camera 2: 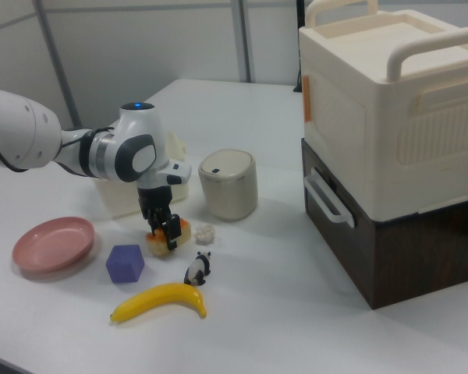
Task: Put the bread on a plate
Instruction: 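Close the gripper on the bread roll and lift it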
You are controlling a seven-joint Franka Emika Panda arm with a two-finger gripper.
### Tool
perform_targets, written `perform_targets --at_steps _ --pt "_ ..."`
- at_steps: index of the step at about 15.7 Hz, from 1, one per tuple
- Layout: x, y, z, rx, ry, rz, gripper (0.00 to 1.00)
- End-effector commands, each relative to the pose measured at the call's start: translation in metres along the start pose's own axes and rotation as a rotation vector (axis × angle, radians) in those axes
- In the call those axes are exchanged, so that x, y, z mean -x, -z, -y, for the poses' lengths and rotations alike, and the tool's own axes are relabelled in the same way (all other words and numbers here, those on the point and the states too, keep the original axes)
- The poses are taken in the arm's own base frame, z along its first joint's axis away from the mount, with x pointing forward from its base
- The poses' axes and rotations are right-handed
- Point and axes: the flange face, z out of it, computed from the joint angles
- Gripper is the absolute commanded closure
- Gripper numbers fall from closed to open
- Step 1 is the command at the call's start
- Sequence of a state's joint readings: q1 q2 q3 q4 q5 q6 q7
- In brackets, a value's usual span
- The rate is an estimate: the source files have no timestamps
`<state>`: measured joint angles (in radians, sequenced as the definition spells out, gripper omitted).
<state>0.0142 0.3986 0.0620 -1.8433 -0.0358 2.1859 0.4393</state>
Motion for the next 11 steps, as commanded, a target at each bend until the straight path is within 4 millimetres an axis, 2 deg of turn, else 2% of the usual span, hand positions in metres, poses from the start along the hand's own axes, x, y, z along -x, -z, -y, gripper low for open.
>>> perform_targets --at_steps 1,5,7,9,11 --pt "-0.001 0.002 0.003 -0.014 -0.022 -0.021 0.66" --pt "0.000 0.006 0.004 -0.012 -0.015 -0.027 0.69" --pt "0.003 0.018 0.005 0.000 0.006 -0.038 0.69" --pt "0.015 0.038 0.011 0.075 0.072 -0.041 0.69" --pt "0.029 0.068 0.020 0.109 0.126 -0.061 0.69"
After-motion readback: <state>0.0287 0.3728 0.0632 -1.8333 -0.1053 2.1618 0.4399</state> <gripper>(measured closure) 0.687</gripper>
